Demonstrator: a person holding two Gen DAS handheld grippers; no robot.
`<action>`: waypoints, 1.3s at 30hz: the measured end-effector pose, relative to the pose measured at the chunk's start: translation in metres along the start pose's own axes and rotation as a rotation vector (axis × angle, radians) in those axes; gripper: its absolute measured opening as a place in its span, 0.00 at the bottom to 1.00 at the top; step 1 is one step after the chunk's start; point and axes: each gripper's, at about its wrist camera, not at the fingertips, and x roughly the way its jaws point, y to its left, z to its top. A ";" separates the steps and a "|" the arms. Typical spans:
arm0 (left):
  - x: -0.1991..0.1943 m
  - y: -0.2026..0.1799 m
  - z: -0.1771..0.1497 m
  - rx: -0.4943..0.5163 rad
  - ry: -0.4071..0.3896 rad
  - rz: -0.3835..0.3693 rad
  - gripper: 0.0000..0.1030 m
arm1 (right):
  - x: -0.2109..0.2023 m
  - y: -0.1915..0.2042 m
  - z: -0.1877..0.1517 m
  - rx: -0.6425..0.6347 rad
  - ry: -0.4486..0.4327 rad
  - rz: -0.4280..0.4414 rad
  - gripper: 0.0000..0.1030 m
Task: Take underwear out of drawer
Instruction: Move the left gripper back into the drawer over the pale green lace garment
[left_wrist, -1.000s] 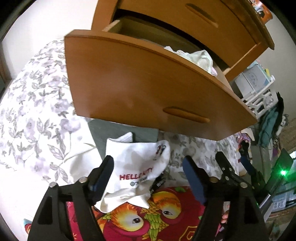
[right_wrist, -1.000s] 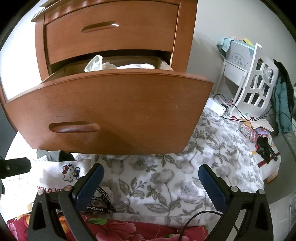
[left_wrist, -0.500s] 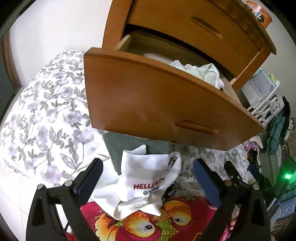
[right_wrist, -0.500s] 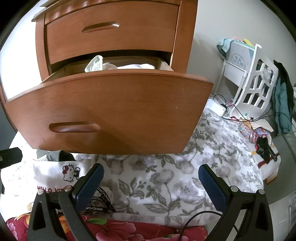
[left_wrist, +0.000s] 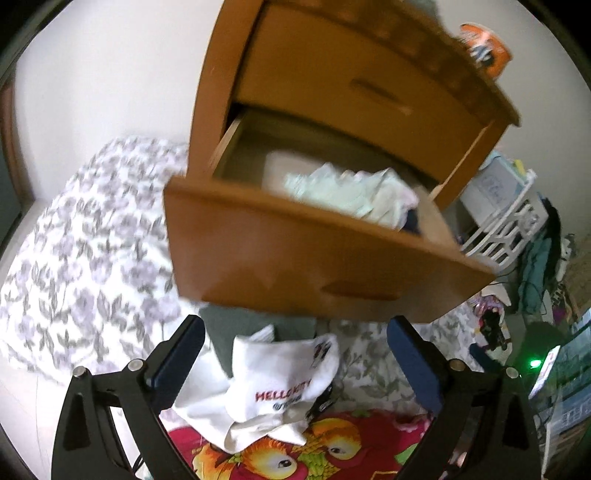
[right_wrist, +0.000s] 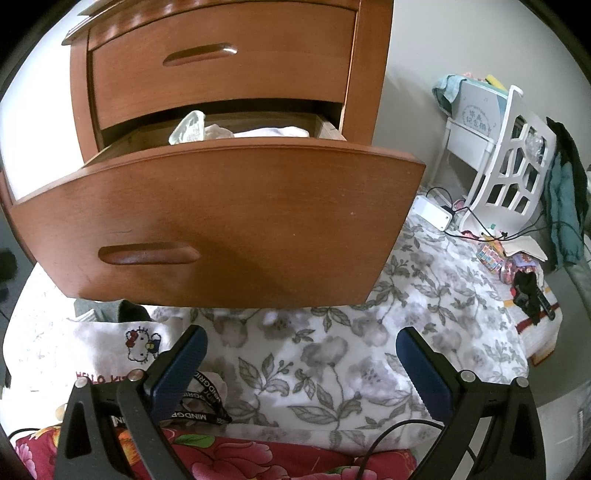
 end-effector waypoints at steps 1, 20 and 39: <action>-0.003 -0.002 0.002 0.007 -0.015 -0.006 0.96 | 0.000 0.000 0.000 0.000 0.001 0.001 1.00; 0.002 -0.023 0.081 0.051 -0.043 0.021 1.00 | 0.010 -0.007 0.001 0.028 0.039 0.050 1.00; 0.059 -0.058 0.133 0.137 0.086 0.070 1.00 | 0.021 -0.016 0.001 0.069 0.087 0.099 1.00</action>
